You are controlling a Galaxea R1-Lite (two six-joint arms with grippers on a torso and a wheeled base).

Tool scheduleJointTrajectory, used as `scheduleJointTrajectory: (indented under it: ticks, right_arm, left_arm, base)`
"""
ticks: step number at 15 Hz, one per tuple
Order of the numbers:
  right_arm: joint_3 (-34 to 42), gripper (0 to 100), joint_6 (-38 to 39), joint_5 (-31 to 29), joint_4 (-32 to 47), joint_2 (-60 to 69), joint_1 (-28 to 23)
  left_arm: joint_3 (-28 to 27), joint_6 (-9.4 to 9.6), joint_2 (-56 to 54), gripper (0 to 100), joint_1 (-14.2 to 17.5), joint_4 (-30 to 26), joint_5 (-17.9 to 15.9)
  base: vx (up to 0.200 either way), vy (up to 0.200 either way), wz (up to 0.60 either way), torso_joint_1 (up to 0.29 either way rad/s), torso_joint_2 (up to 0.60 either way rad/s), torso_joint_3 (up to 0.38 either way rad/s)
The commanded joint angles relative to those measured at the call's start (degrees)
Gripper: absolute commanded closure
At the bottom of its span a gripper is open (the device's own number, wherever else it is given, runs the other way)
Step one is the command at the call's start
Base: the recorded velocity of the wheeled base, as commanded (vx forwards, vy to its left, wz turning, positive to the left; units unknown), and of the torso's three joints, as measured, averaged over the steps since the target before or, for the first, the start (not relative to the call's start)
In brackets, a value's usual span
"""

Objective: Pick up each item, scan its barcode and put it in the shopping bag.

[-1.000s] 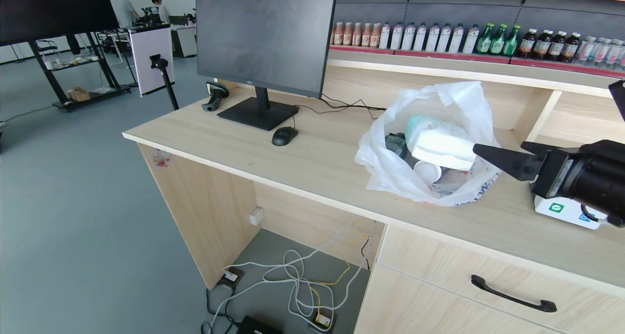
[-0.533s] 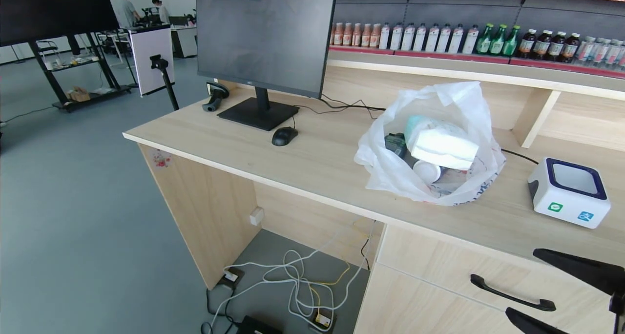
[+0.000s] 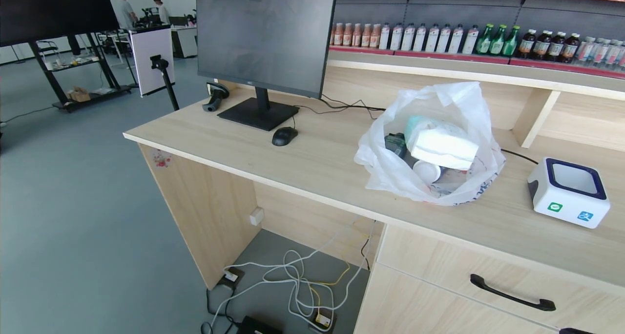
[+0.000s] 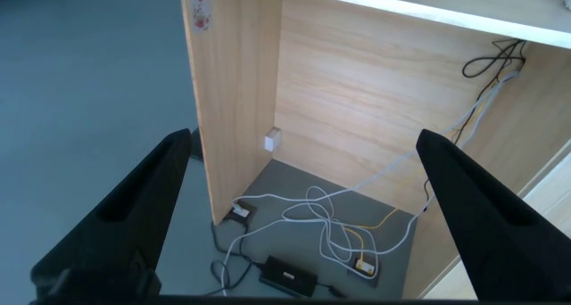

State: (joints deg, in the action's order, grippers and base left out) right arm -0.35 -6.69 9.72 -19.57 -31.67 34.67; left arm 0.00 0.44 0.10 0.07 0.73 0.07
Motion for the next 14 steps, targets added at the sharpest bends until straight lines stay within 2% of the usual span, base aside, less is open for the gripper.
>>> scheduleJointTrajectory:
  ticks: [1,2,3,6,8,9,10,11,14]
  right_arm:
    - [0.35,0,-0.87,1.89,16.84,20.16,2.16]
    - [0.35,0,-0.87,1.89,16.84,20.16,2.16]
    - [-0.96,0,-0.07,1.45,20.01,23.67,-1.27]
    - [-0.79,0,0.45,0.66,19.74,20.68,-21.13]
    - [-0.79,0,0.36,0.66,19.74,20.60,-31.24]
    - [-0.79,0,0.36,0.66,19.74,20.95,-32.82]
    - [-0.79,0,0.36,0.66,19.74,24.29,-37.13]
    - [-0.79,0,0.45,0.66,19.65,26.49,-39.33]
    - [0.27,0,2.30,-3.39,16.75,26.66,-39.50]
  left_arm:
    - [0.00,0.00,-0.01,0,0.01,0.06,0.01]
    - [0.00,0.00,-0.01,0,0.01,0.06,0.01]
    - [0.00,0.00,-0.01,0,0.01,0.06,0.01]
    - [0.00,0.00,-0.01,0,0.01,0.06,0.01]
    - [0.00,0.00,-0.01,0,0.01,0.06,0.01]
    - [0.00,-0.09,-0.01,0,0.01,0.06,0.01]
    - [0.00,-0.09,-0.01,0,0.01,0.06,0.01]
    - [0.00,-0.09,-0.01,0,0.01,0.06,0.01]
    - [0.00,-0.09,-0.01,0,0.01,0.06,0.01]
  base:
    - [0.000,0.000,0.00,0.000,0.00,0.000]
    - [0.000,0.000,0.00,0.000,0.00,0.000]
    - [0.000,0.000,0.00,0.000,0.00,0.000]
    - [0.000,0.000,0.00,0.000,0.00,0.000]
    - [0.000,0.000,0.00,0.000,0.00,0.000]
    - [0.000,0.000,0.00,0.000,0.00,0.000]
    - [0.000,0.000,0.00,0.000,0.00,0.000]
    - [0.000,0.000,0.00,0.000,0.00,0.000]
    - [0.000,0.000,0.00,0.000,0.00,0.000]
